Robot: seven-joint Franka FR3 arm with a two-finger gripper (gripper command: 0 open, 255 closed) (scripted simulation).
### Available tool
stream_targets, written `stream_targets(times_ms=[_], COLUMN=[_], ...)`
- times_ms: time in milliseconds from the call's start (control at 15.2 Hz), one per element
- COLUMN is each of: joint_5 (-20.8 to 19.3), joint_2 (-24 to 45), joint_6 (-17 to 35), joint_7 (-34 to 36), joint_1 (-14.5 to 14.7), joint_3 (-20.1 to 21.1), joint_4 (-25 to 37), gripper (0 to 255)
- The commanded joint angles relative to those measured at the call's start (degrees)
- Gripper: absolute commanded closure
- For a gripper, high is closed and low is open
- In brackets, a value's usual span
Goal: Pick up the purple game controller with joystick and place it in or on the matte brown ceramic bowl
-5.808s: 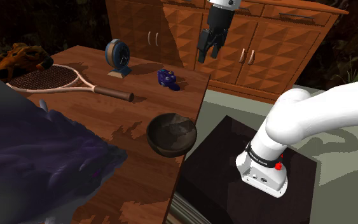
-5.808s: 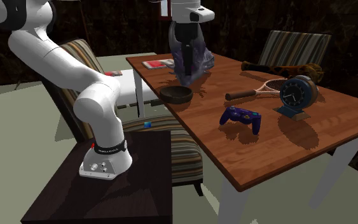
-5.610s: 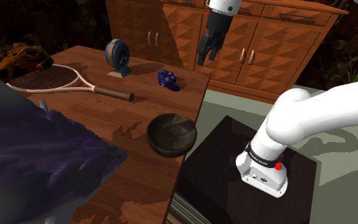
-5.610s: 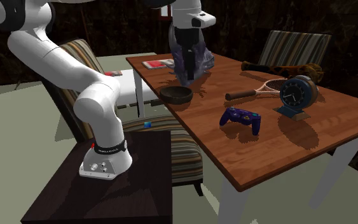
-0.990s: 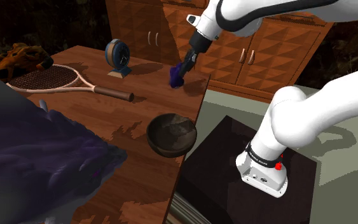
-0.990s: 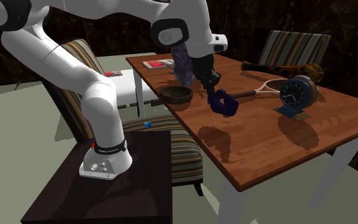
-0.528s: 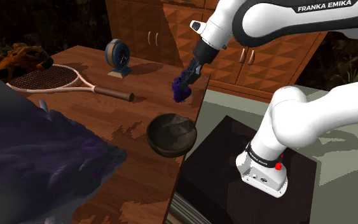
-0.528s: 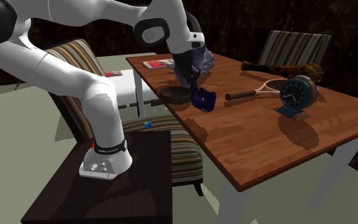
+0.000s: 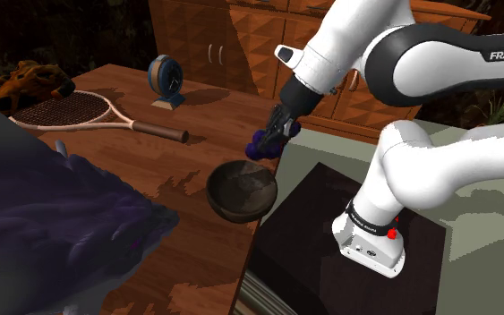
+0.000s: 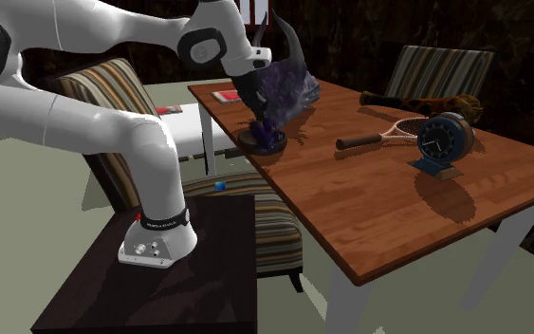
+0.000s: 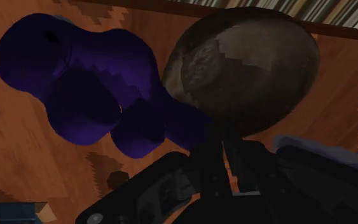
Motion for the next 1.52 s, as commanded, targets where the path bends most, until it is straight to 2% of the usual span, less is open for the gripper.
stream_targets(times_ms=[0,66,132,198,858,1452], joint_5=[1.54,2.43,1.48,1.47,-9.29,-7.83], joint_2=[-2.11,-2.78,-2.4,-2.39,-2.23,0.29], joint_6=[-1.01,-1.27,-1.4,-1.4,-15.25,-7.88], joint_7=[3.41,5.18,3.45,3.45,-3.08,-3.21], joint_1=[1.86,2.9,1.91,1.91,-7.58,-6.59], joint_3=[3.03,4.73,3.02,3.01,-6.07,-4.89], joint_4=[-0.55,-0.64,-0.4,-0.41,-2.99,-7.8], gripper=[255,255,255,0,0,0])
